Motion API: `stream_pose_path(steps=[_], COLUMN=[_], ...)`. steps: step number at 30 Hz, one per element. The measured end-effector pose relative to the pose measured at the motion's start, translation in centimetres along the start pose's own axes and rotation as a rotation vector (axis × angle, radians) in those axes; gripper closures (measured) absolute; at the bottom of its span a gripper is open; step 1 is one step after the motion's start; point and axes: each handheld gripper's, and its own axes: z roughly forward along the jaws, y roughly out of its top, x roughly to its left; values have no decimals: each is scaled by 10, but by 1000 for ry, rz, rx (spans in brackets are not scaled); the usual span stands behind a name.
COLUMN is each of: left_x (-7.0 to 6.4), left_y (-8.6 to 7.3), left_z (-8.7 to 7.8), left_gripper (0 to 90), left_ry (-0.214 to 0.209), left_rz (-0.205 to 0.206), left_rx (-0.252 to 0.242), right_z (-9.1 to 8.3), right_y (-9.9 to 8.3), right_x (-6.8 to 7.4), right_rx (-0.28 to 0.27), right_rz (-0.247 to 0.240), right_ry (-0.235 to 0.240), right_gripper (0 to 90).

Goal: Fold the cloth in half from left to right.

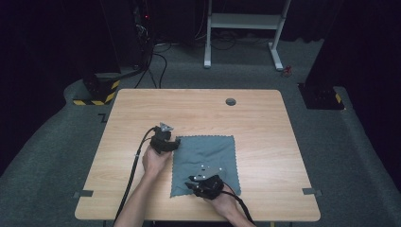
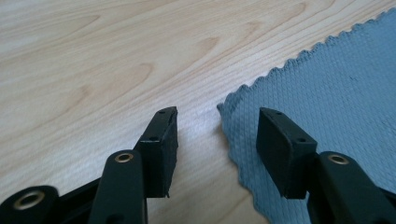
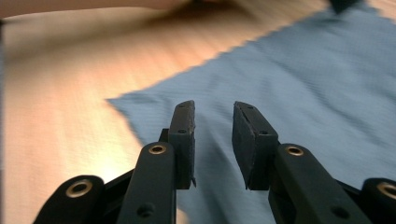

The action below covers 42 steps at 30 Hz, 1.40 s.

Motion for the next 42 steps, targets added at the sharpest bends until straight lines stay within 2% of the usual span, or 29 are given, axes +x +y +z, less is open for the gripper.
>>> stream_pose_path(steps=[4, 6, 7, 8, 13, 17, 21, 23, 25, 29, 36, 40, 42], left_x=[0, -1, -1, -1, 0, 0, 0, 0, -2, -4, -6, -4, -2], left_y=[4, 4, 4, 5, 9, 10, 13, 13, 13, 13, 14, 18, 19], left_z=[5, 5, 5, 5, 7, 8, 10, 10, 11, 11, 12, 12, 11], left_gripper=[493, 495, 495, 498, 514, 523, 558, 563, 625, 712, 873, 896, 897], left_ry=[10, 14, 14, 18, 14, 12, 10, 11, 9, -5, -37, -30, -34], left_rz=[-21, -20, -19, -14, -4, -7, -6, -11, -9, 7, 14, 33, 31], left_rx=[-11, -9, -5, 1, 11, 13, 18, 14, 3, 1, -3, 25, 30], right_z=[10, 18, 18, 23, 29, 32, 31, 31, 29, 30, 29, 29, 29], right_y=[6, 8, 8, 10, 12, 14, 12, 12, 11, 12, 13, 14, 14], right_x=[18, 30, 30, 38, 46, 50, 52, 52, 54, 55, 55, 54, 54], right_rx=[10, 25, 25, 28, 40, 54, 50, 47, 54, 61, 65, 67, 69], right_rz=[-32, -68, -68, -95, -118, -113, -128, -131, -126, -142, -140, -140, -140], right_ry=[37, 62, 62, 76, 73, 60, 36, 34, 11, -14, -22, -14, -16], right_gripper=[698, 689, 689, 674, 644, 629, 757, 776, 836, 883, 899, 900, 900])
